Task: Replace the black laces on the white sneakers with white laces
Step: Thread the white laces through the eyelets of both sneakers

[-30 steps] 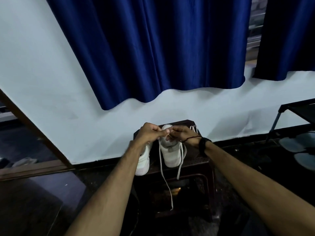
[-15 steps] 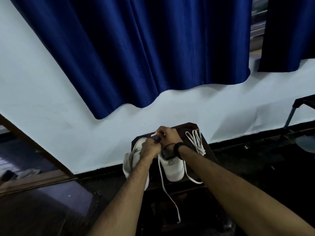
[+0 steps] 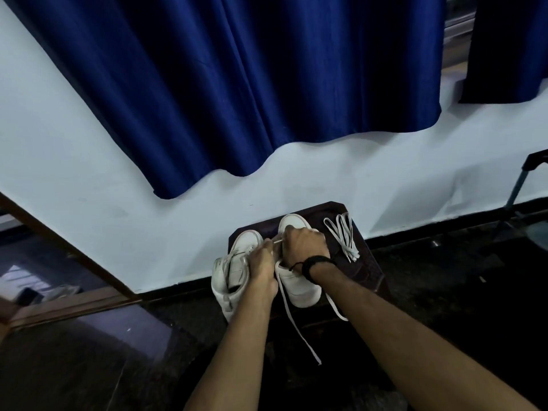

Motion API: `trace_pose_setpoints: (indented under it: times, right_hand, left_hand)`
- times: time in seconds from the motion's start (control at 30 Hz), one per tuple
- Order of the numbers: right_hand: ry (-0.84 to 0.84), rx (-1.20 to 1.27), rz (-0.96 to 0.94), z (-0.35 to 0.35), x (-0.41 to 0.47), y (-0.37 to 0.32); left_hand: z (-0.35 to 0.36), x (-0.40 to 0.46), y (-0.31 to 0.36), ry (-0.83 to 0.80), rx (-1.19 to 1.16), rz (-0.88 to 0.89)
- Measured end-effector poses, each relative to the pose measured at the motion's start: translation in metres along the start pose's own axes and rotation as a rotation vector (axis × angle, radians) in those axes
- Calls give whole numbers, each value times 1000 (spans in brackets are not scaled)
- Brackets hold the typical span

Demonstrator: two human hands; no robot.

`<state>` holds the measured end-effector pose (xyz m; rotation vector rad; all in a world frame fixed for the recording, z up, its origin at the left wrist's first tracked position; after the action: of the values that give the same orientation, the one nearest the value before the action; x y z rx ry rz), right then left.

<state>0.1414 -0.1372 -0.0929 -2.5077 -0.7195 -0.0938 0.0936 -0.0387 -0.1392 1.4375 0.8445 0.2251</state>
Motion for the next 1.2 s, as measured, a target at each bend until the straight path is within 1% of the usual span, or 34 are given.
trace_pose_setpoints:
  times: [0.07,0.2,0.33,0.5,0.6,0.7,0.83,0.9,1.0,1.1,1.13,1.17,1.2]
  right_hand:
    - [27,35,57,-2,-2,4]
    - [73,87,129,-4,-1,10]
    - [84,100,127,-2,1,11]
    - [152,87,85,0,4,13]
    - [197,108,43,1,5,13]
    - [211,84,44,3,7,14]
    - [181,22,77,9,11,13]
    - [184,0,74,10,12,11]
    - [180,-8,54,11,11,9]
    - [179,-40,54,12,10,7]
    - [181,-49,64,12,10,7]
    - [179,-59,72,13,10,9]
    - [180,-73,73,13,10,10]
  left_hand:
    - [2,-3,-3,-6,-110,-13]
    - [2,-4,-12,53,-240,-50]
    - [2,13,-24,108,-288,-10]
    - [2,31,-33,87,-324,58]
    - [1,42,-41,110,-263,69]
    - [-4,69,-60,195,-193,105]
    - [0,25,-30,212,-164,151]
    - [0,16,-22,247,-124,202]
    - [0,4,-11,282,-18,306]
    - [1,-8,-2,292,179,369]
    - [0,-8,-1,293,258,370]
    - [-2,-6,1,299,300,319]
    - [-3,0,1,278,250,212]
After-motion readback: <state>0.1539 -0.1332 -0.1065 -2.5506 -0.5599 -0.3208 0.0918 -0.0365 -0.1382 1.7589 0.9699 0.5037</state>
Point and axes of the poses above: each hand's wrist, its own x-axis towards the middle knuckle, its own z-axis out of the palm, y = z × x, the point moved 5 cm from there along x, towards the middle knuckle, and after that the axes turned 10 degrees about x, right-handed, at the moved point
